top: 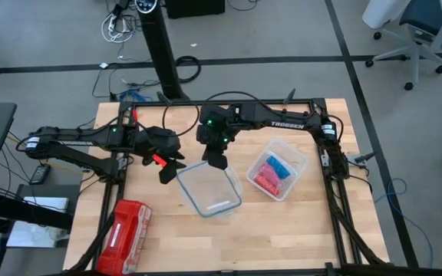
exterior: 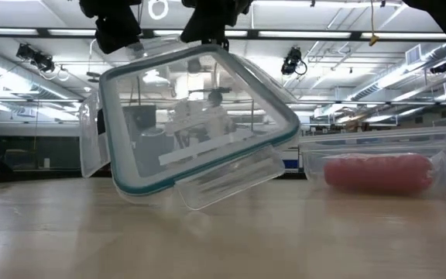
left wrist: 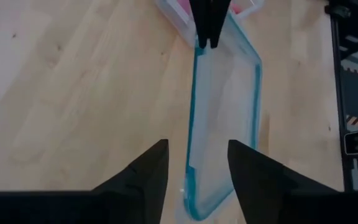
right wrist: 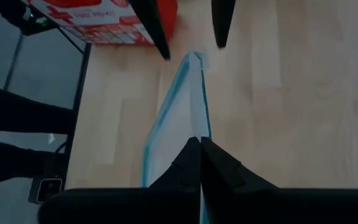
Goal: Roll bandage
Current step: Close the lid of the tupperware
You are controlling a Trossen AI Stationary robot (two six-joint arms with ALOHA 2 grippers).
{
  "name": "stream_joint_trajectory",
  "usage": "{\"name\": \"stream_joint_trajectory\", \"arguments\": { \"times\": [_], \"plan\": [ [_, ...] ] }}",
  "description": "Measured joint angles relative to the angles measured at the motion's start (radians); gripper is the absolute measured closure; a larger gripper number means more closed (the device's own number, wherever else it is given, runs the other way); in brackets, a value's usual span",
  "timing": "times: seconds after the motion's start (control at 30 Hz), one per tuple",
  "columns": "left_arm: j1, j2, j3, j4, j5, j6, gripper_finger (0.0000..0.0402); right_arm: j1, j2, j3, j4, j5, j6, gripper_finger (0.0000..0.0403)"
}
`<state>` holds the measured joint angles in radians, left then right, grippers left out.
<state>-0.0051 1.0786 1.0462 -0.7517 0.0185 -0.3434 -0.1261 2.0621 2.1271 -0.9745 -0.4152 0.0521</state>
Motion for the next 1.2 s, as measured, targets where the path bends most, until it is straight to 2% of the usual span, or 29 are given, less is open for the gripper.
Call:
{"name": "stream_joint_trajectory", "arguments": {
  "times": [0.4, 0.53, 0.83, 1.03, 1.2],
  "plan": [
    [0.0, 0.0, 0.0, -0.001, -0.007, 0.077, 0.0244, 0.0, 0.0, 0.05, 0.004, 0.0, 0.001, 0.0403],
    [0.0, 0.0, 0.0, -0.001, -0.018, 0.096, 0.0276, 0.0, 0.0, 0.05, 0.011, 0.001, -0.002, 0.0403],
    [0.0, 0.0, 0.0, -0.001, -0.019, 0.107, 0.0386, 0.0, 0.0, 0.05, 0.013, 0.001, 0.0, 0.0402],
    [0.0, 0.0, 0.0, 0.0, -0.017, 0.103, 0.0391, -0.004, 0.0, 0.05, 0.016, 0.0, 0.043, 0.0394],
    [0.0, 0.0, -0.001, 0.005, -0.014, 0.056, 0.0396, -0.014, -0.005, 0.05, 0.014, -0.006, 0.079, 0.0368]
  ]
}}
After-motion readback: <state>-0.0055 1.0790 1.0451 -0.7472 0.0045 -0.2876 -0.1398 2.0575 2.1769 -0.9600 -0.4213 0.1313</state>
